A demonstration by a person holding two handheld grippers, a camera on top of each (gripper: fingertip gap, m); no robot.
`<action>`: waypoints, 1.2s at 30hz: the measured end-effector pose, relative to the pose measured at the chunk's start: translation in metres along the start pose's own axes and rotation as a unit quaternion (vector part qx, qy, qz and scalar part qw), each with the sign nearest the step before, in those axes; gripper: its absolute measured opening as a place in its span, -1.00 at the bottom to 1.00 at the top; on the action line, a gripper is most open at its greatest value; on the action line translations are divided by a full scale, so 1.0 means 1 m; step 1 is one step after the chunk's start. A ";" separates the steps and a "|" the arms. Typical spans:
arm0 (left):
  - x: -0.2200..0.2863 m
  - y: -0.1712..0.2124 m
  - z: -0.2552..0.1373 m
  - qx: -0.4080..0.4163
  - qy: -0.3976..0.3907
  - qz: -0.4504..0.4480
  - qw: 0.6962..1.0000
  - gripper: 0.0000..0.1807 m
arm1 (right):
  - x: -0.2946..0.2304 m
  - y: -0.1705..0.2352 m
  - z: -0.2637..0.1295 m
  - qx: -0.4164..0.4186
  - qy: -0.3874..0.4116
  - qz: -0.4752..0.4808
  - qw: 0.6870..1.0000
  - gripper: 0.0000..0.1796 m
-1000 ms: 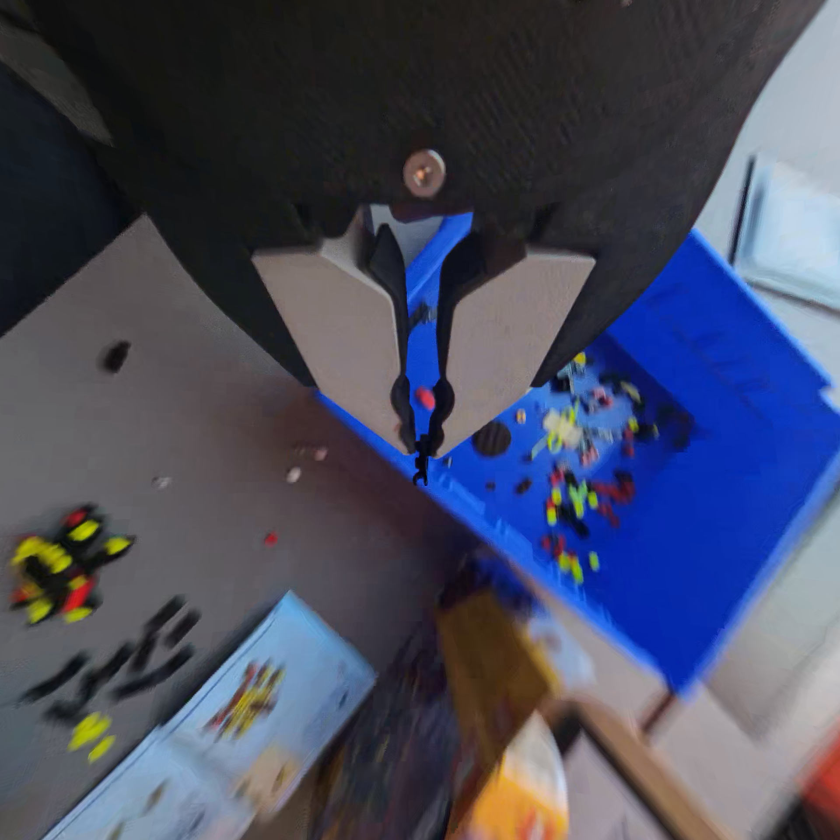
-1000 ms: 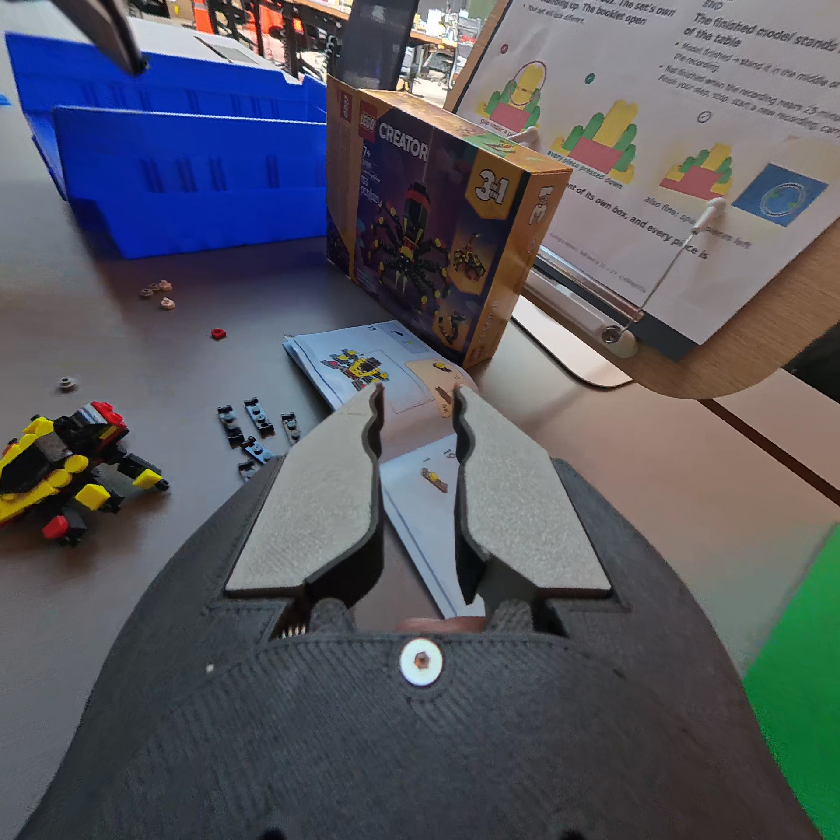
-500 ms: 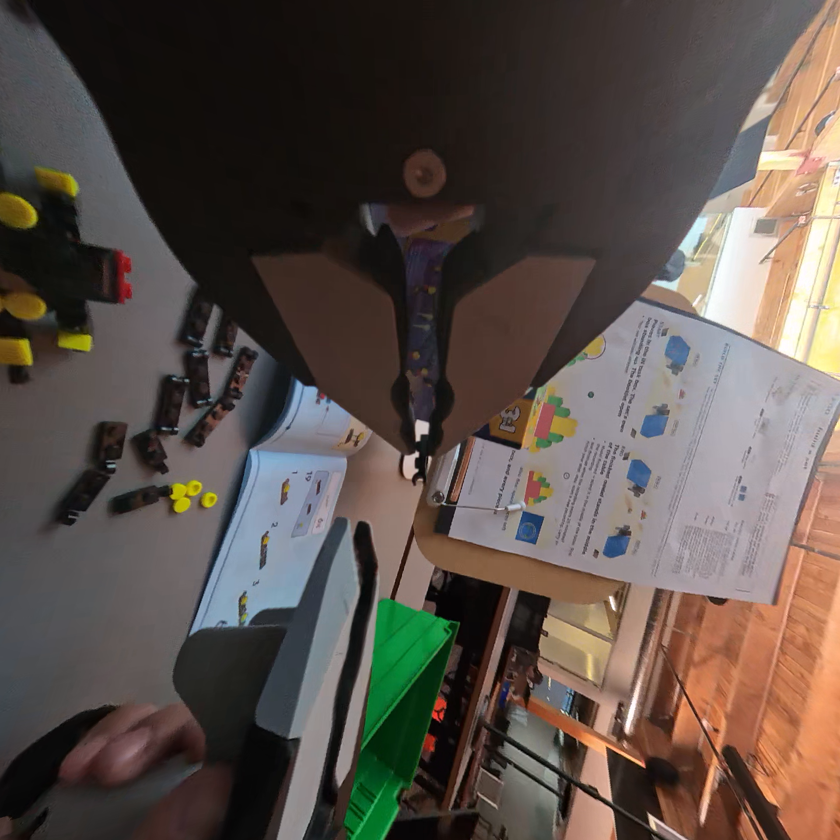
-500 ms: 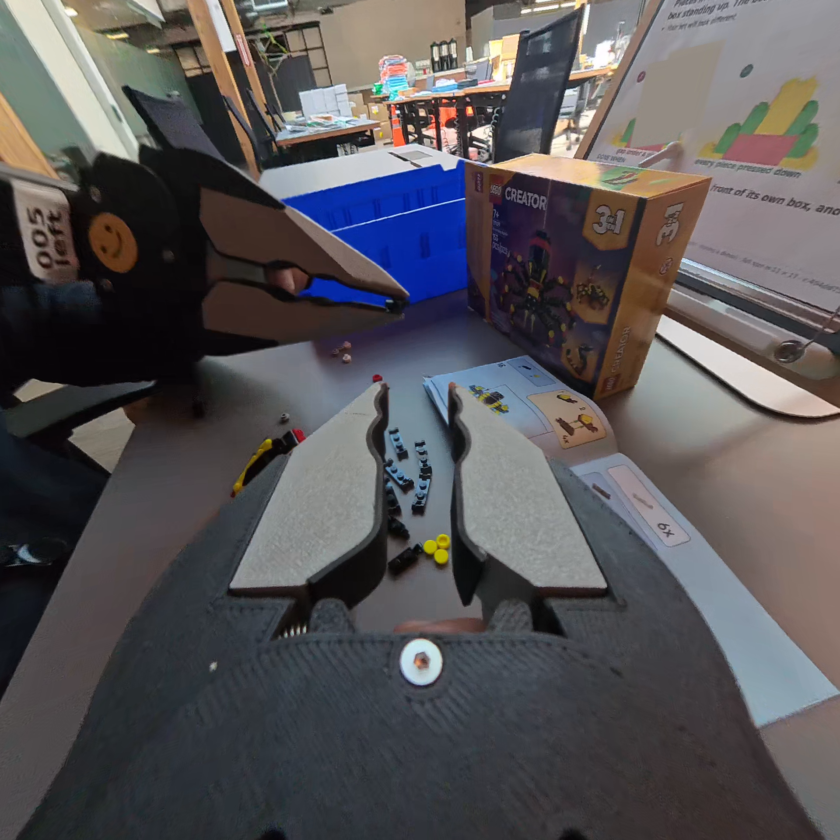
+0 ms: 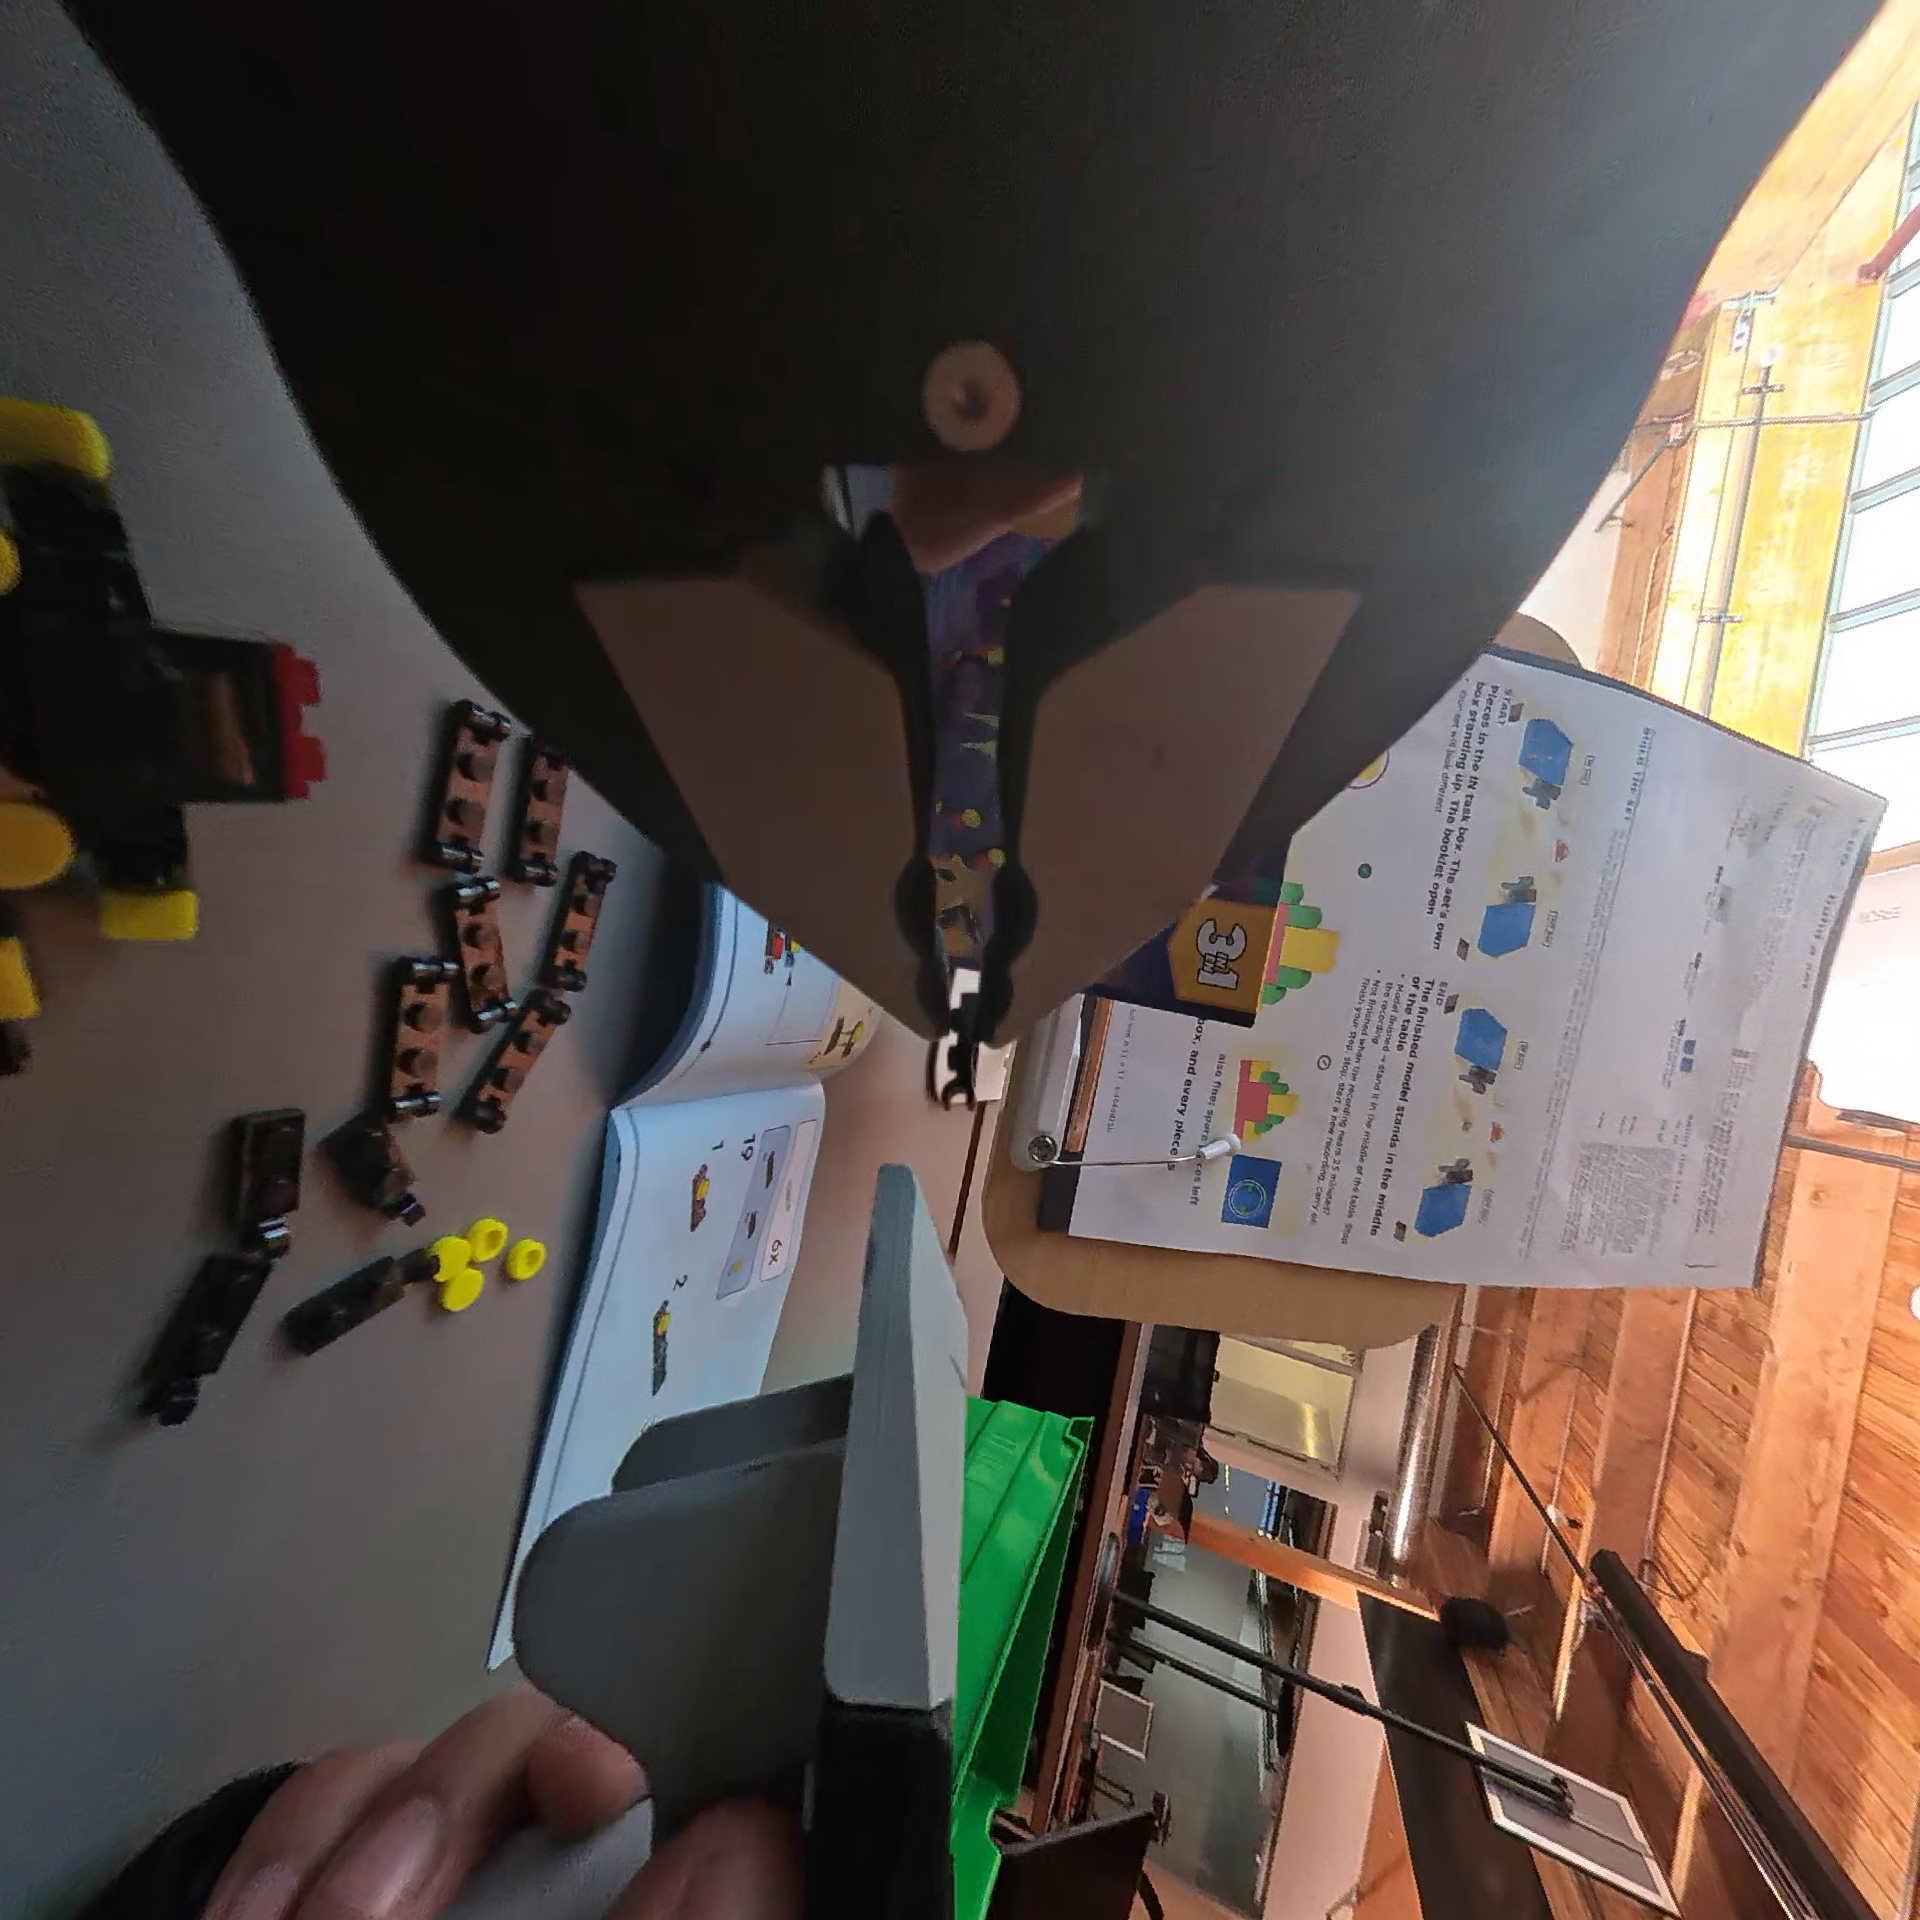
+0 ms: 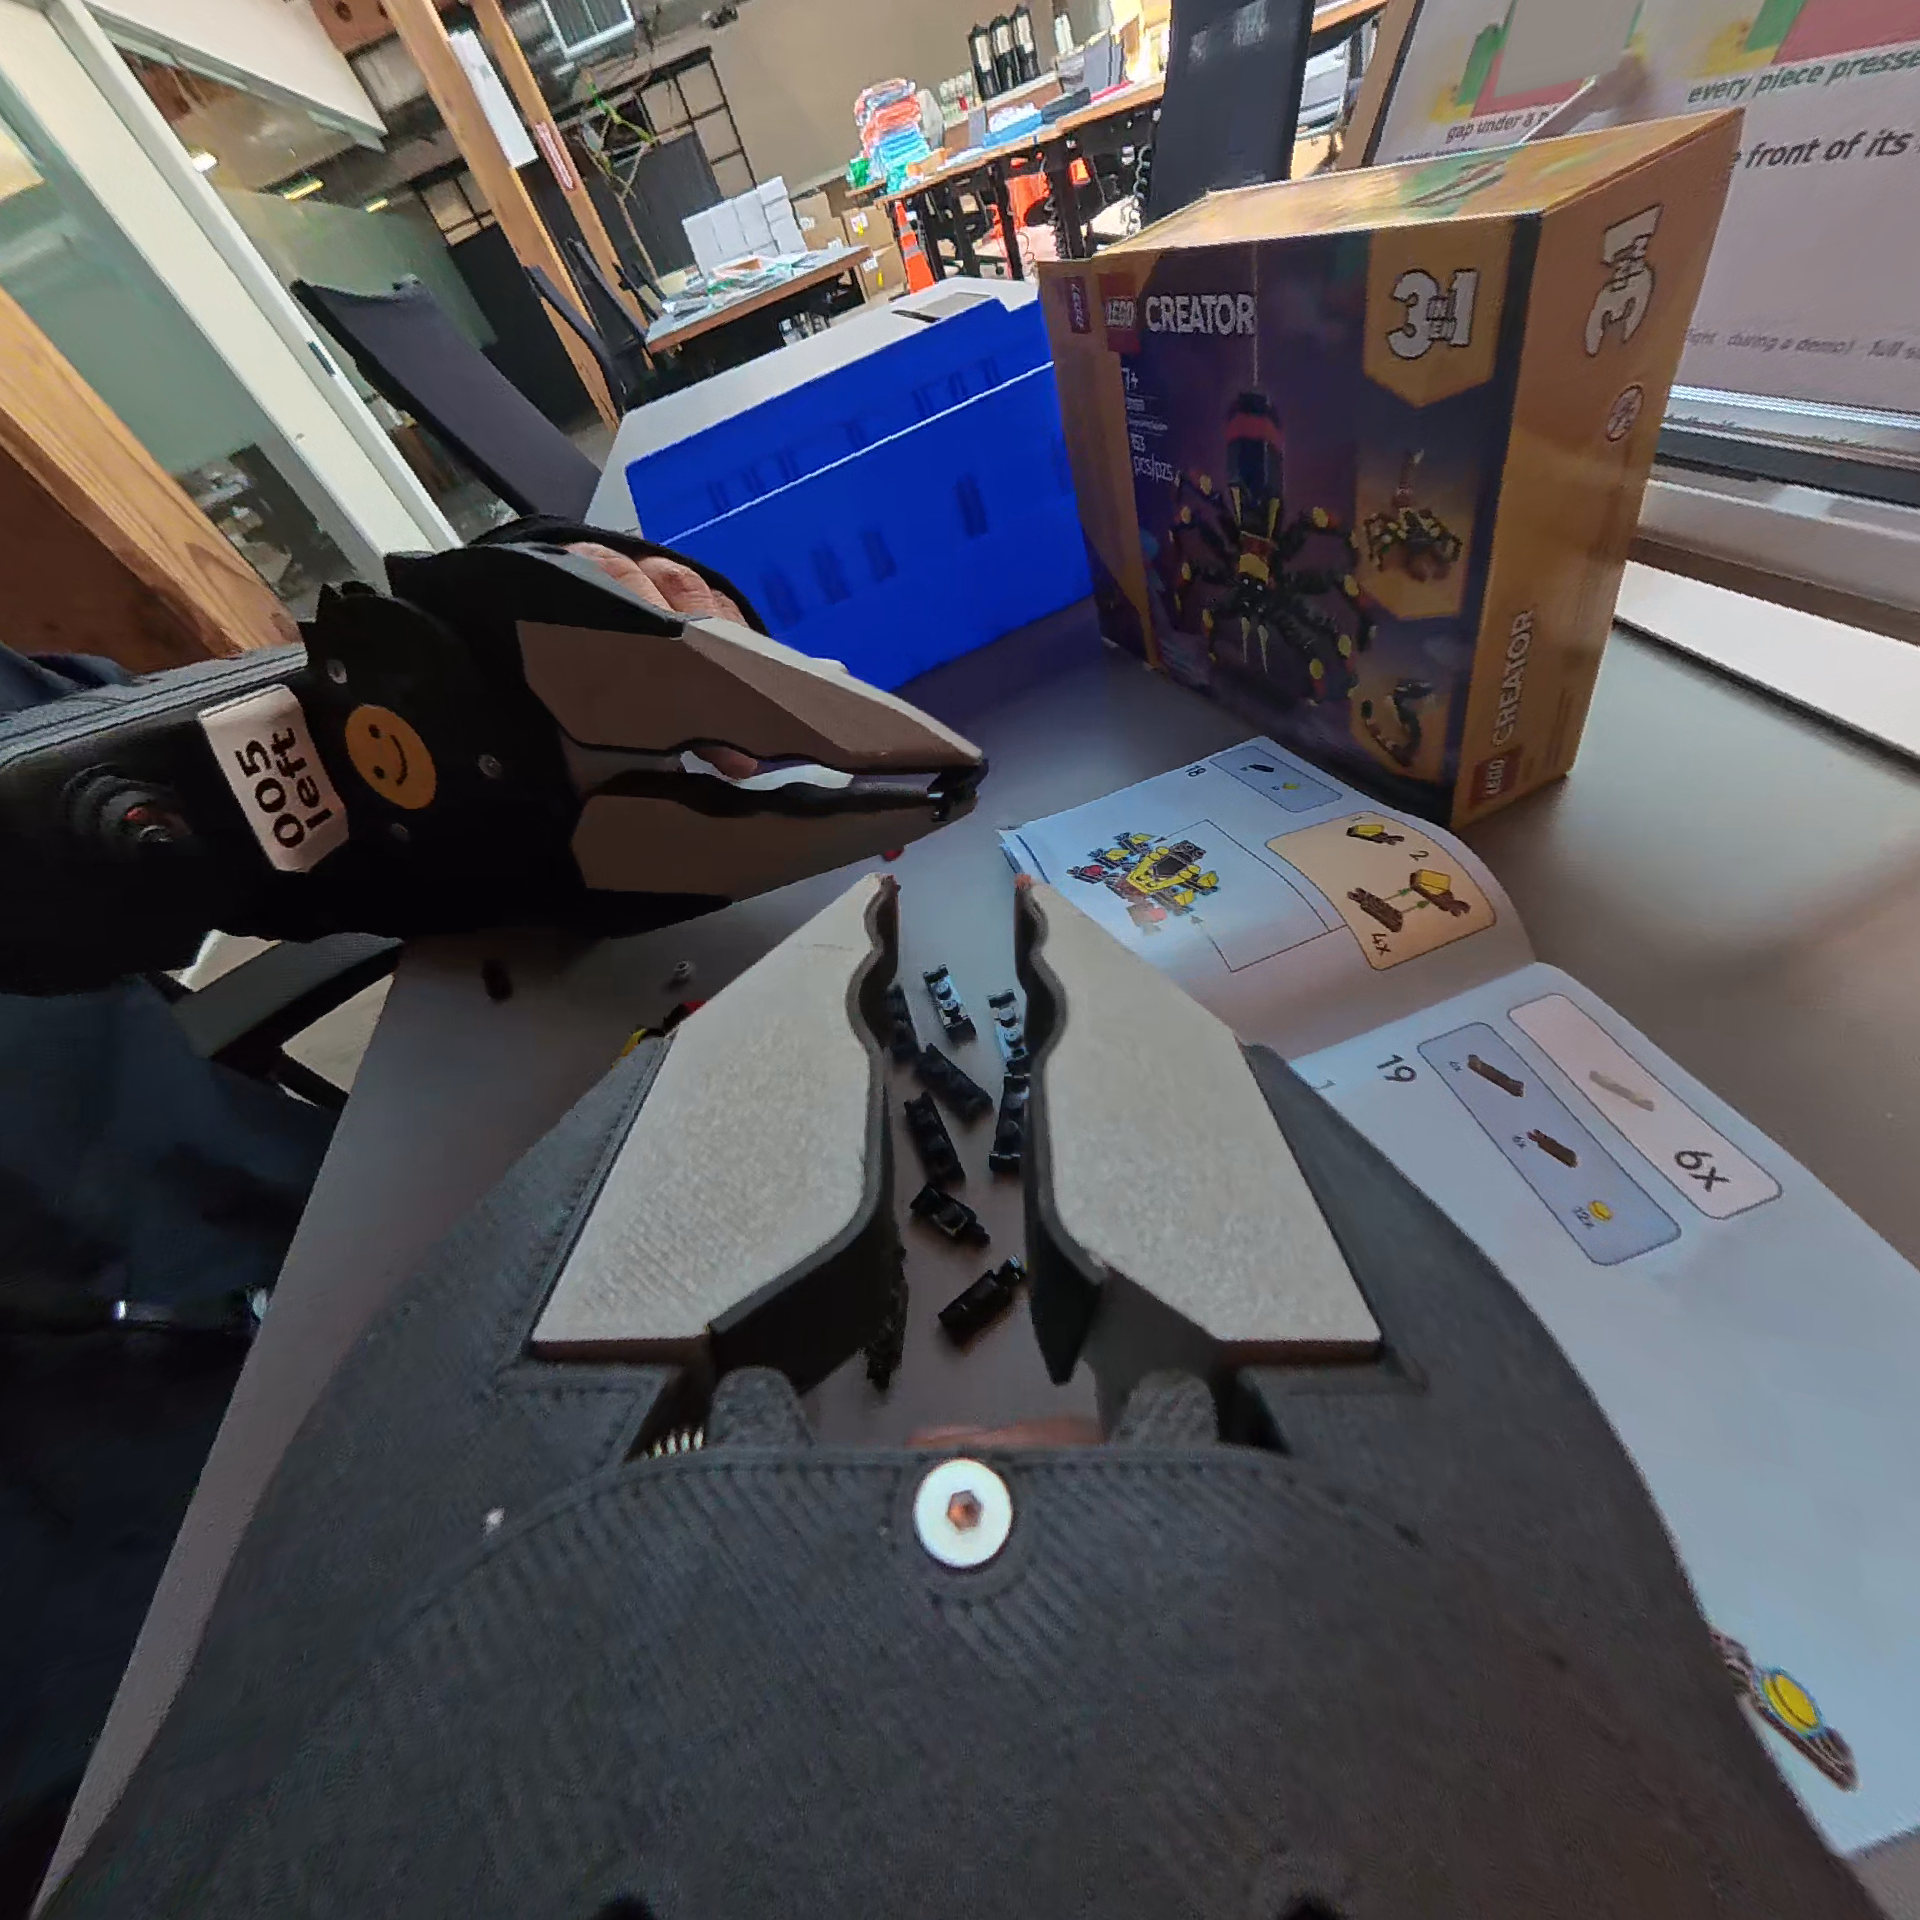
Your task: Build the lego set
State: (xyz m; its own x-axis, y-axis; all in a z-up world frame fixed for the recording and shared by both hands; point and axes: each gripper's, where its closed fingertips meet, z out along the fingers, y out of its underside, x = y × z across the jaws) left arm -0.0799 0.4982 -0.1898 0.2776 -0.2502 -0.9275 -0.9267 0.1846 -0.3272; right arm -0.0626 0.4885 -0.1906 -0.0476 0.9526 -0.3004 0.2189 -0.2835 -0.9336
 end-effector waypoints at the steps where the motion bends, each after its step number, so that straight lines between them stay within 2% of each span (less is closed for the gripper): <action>1: 0.000 -0.001 -0.001 0.002 -0.003 0.004 1.000 -0.99 | -0.002 -0.001 0.001 0.002 -0.002 0.001 1.000 -0.78; 6: 0.004 -0.008 -0.002 0.007 -0.001 0.016 1.000 -0.98 | -0.006 -0.001 0.005 0.005 -0.005 0.004 1.000 -0.78; 13: 0.012 -0.011 -0.002 0.004 0.014 0.010 1.000 -0.98 | -0.006 0.000 0.008 -0.005 0.028 -0.037 0.999 -0.95; 20: 0.018 -0.011 -0.003 0.008 0.061 -0.059 0.996 -0.97 | -0.002 0.006 0.004 -0.041 0.050 -0.088 0.994 -0.96; 24: 0.011 0.012 0.000 -0.035 0.073 -0.099 0.992 -0.95 | 0.018 0.006 -0.015 -0.061 0.088 -0.115 0.988 -0.97; 31: 0.000 0.049 0.007 -0.095 0.076 -0.212 0.970 -1.00 | 0.009 0.028 -0.034 -0.122 0.008 -0.137 0.983 -0.97; 36: -0.001 0.056 0.007 -0.095 0.089 -0.258 0.957 -1.00 | -0.001 0.056 -0.032 -0.179 -0.035 -0.166 0.969 -0.96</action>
State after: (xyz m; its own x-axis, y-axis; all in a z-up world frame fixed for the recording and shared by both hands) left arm -0.1300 0.5159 -0.2083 0.6786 -0.4234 -0.6002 -0.7120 -0.1785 -0.6791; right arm -0.0191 0.4749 -0.2358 -0.2362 0.9715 -0.0198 0.5044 0.1052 -0.8570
